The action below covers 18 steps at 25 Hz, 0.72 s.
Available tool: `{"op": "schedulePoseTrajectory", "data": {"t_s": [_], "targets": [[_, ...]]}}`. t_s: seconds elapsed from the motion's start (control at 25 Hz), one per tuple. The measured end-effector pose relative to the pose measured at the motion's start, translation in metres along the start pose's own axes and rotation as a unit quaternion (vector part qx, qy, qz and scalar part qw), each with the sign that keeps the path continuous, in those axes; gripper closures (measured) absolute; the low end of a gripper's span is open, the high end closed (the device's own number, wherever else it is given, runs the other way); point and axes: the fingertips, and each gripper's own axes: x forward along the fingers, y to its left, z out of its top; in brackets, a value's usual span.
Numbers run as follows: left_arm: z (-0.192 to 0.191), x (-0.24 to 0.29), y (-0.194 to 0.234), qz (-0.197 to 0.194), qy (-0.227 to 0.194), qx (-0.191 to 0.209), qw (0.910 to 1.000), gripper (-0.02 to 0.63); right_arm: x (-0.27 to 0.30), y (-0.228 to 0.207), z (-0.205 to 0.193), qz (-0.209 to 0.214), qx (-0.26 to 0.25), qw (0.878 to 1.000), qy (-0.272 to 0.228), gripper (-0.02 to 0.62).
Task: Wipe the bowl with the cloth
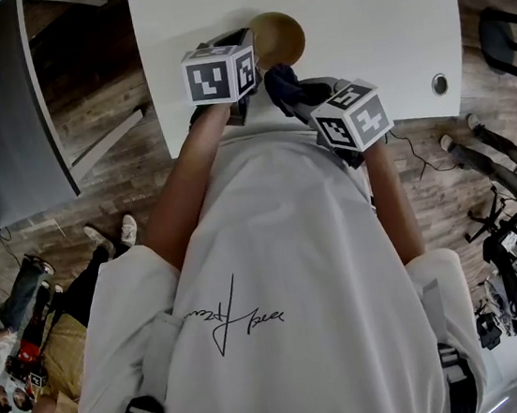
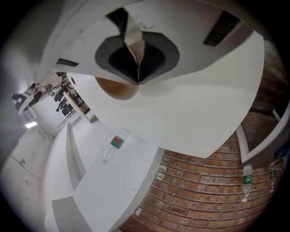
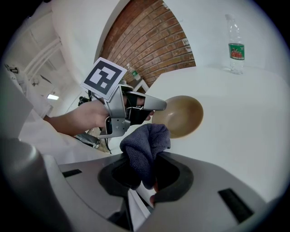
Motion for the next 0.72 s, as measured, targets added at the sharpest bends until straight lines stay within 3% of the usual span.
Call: {"op": "schedulePoseTrajectory", "data": {"t_s": [0.72], "targets": [[0.0009, 0.0000, -0.0009, -0.006, 0.000, -0.006, 1.0000, 0.597, 0.0065, 0.0092, 0.0098, 0.009, -0.019, 1.000, 0.010, 0.514]]}}
